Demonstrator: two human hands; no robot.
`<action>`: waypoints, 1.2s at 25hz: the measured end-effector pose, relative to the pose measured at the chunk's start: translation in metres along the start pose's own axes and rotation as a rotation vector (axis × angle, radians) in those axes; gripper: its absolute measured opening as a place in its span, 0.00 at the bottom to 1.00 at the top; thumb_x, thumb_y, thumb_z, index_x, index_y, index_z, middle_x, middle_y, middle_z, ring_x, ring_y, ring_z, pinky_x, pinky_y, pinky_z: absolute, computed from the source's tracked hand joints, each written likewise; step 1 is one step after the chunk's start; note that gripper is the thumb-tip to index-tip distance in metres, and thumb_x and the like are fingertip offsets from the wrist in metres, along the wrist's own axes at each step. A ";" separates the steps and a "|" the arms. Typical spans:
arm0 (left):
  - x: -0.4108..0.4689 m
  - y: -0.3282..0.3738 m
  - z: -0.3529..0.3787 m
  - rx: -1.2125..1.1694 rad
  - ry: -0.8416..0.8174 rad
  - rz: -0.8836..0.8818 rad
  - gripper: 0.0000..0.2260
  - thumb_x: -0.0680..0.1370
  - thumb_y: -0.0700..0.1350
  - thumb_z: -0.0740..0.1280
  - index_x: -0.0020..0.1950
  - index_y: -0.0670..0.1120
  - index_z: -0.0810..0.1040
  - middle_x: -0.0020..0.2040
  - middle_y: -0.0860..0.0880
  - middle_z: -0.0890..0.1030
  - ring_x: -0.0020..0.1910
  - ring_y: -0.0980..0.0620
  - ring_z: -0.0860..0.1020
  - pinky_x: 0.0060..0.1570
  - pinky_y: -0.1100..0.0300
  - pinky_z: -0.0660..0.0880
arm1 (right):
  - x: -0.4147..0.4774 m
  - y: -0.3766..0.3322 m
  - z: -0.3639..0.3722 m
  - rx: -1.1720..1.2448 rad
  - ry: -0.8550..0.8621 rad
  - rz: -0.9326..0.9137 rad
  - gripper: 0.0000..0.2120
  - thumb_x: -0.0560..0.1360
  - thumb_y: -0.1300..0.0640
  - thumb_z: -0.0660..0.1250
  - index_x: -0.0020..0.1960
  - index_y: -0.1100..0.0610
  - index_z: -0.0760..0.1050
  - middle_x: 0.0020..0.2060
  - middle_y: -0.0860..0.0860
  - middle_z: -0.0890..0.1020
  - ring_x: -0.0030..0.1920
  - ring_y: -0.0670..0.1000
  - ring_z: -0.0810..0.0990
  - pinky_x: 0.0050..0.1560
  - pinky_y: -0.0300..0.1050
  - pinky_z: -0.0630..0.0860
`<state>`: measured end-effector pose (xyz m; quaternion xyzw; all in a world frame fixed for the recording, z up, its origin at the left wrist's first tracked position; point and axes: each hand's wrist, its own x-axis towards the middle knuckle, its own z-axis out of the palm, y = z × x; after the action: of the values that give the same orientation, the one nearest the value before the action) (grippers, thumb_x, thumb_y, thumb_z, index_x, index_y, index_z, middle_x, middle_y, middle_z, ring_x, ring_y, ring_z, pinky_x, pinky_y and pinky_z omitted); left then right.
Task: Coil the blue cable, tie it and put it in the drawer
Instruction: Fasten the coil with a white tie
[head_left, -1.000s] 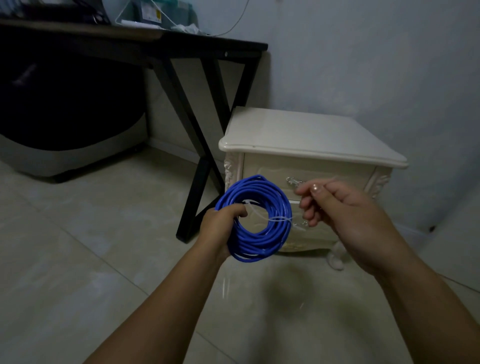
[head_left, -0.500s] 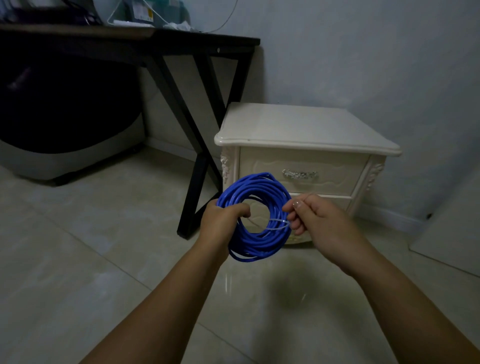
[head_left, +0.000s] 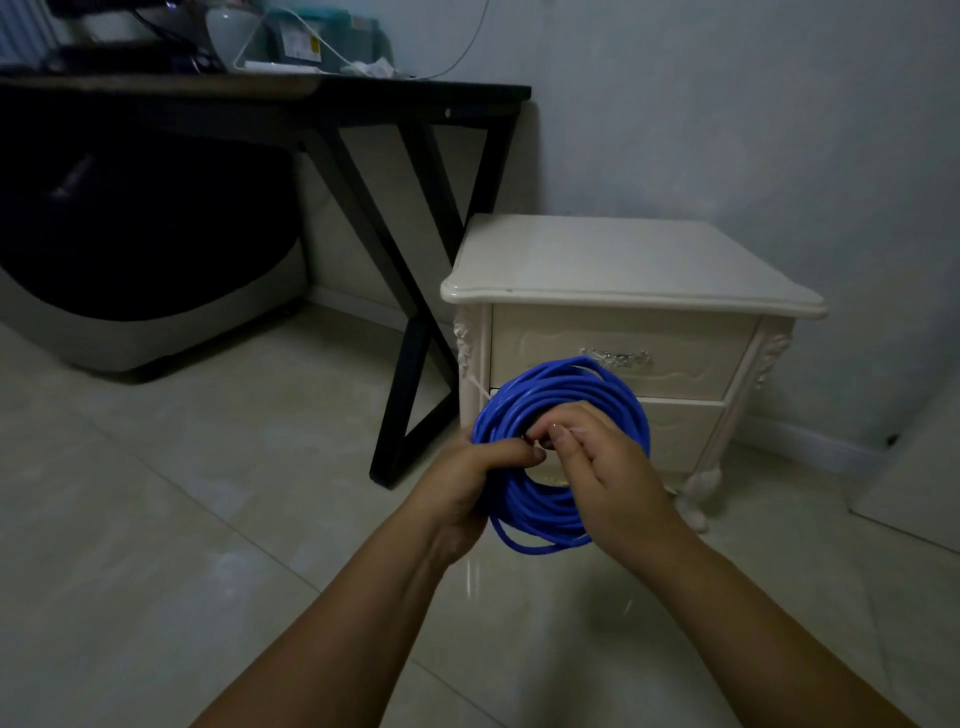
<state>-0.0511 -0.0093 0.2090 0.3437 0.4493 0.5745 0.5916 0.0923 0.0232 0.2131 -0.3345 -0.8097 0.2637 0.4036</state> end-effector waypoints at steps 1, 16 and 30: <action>0.000 0.001 -0.004 0.004 -0.032 0.005 0.19 0.69 0.33 0.70 0.59 0.42 0.79 0.47 0.45 0.84 0.48 0.47 0.82 0.49 0.56 0.78 | 0.000 -0.001 0.000 0.014 -0.001 -0.025 0.11 0.80 0.58 0.56 0.49 0.51 0.76 0.46 0.43 0.78 0.50 0.41 0.77 0.51 0.29 0.71; -0.002 0.001 -0.004 -0.040 0.392 0.033 0.09 0.78 0.45 0.66 0.48 0.45 0.85 0.42 0.43 0.86 0.39 0.47 0.84 0.41 0.54 0.81 | -0.008 -0.007 0.002 0.349 -0.049 0.268 0.07 0.77 0.65 0.65 0.50 0.54 0.71 0.45 0.47 0.83 0.48 0.40 0.83 0.50 0.37 0.78; 0.001 -0.006 -0.011 -0.140 0.366 0.023 0.11 0.78 0.46 0.67 0.57 0.44 0.83 0.45 0.44 0.85 0.40 0.48 0.83 0.40 0.56 0.79 | -0.008 -0.015 -0.013 0.587 -0.033 0.363 0.04 0.77 0.66 0.62 0.48 0.60 0.74 0.36 0.50 0.86 0.40 0.48 0.86 0.42 0.35 0.79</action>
<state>-0.0593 -0.0105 0.1995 0.1965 0.5041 0.6639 0.5161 0.1020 0.0099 0.2270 -0.3382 -0.6331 0.5584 0.4159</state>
